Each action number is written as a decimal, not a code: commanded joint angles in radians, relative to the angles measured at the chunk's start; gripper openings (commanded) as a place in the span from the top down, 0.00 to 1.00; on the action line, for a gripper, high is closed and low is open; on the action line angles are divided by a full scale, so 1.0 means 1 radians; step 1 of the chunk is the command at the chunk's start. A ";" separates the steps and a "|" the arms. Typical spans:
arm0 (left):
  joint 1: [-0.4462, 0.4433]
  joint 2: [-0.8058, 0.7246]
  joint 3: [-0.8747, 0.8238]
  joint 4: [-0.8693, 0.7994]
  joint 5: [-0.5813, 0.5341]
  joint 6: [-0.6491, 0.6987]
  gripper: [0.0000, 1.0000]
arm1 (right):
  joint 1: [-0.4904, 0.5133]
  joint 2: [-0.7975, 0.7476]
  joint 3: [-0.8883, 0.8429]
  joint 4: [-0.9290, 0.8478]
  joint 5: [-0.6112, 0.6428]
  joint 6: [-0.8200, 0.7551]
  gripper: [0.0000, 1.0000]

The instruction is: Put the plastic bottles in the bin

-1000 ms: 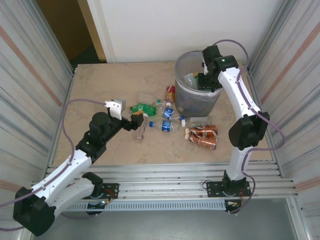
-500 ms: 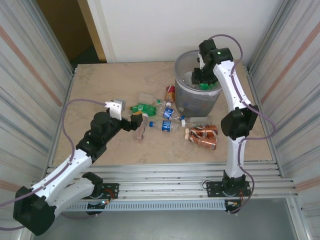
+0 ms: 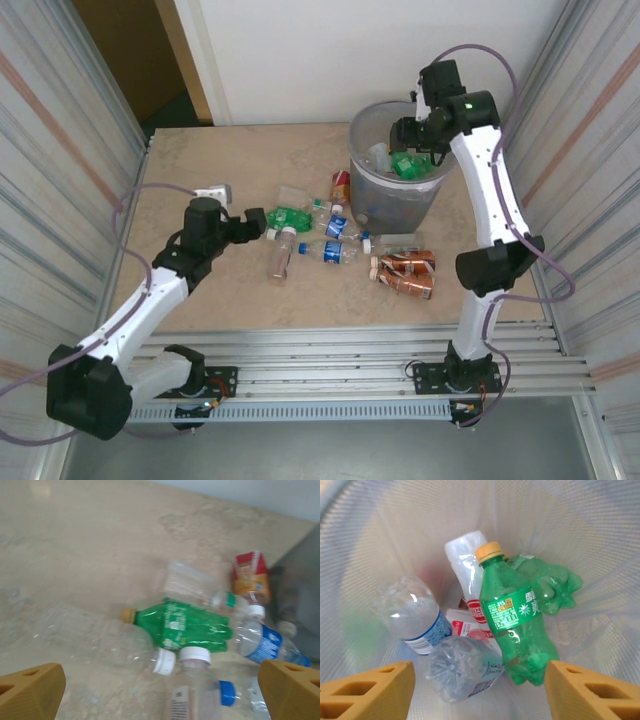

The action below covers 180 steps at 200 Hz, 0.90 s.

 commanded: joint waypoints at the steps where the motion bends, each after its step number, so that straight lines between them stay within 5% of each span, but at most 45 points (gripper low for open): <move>1: 0.050 0.068 0.077 -0.116 0.012 -0.113 0.02 | -0.002 -0.111 -0.039 0.059 -0.002 0.026 0.27; 79: 0.148 0.340 0.213 -0.192 0.016 -0.334 0.05 | -0.003 -0.463 -0.488 0.369 -0.022 0.087 0.00; 180: 0.147 0.613 0.382 -0.286 -0.050 -0.426 0.04 | -0.003 -0.581 -0.688 0.480 -0.057 0.140 0.02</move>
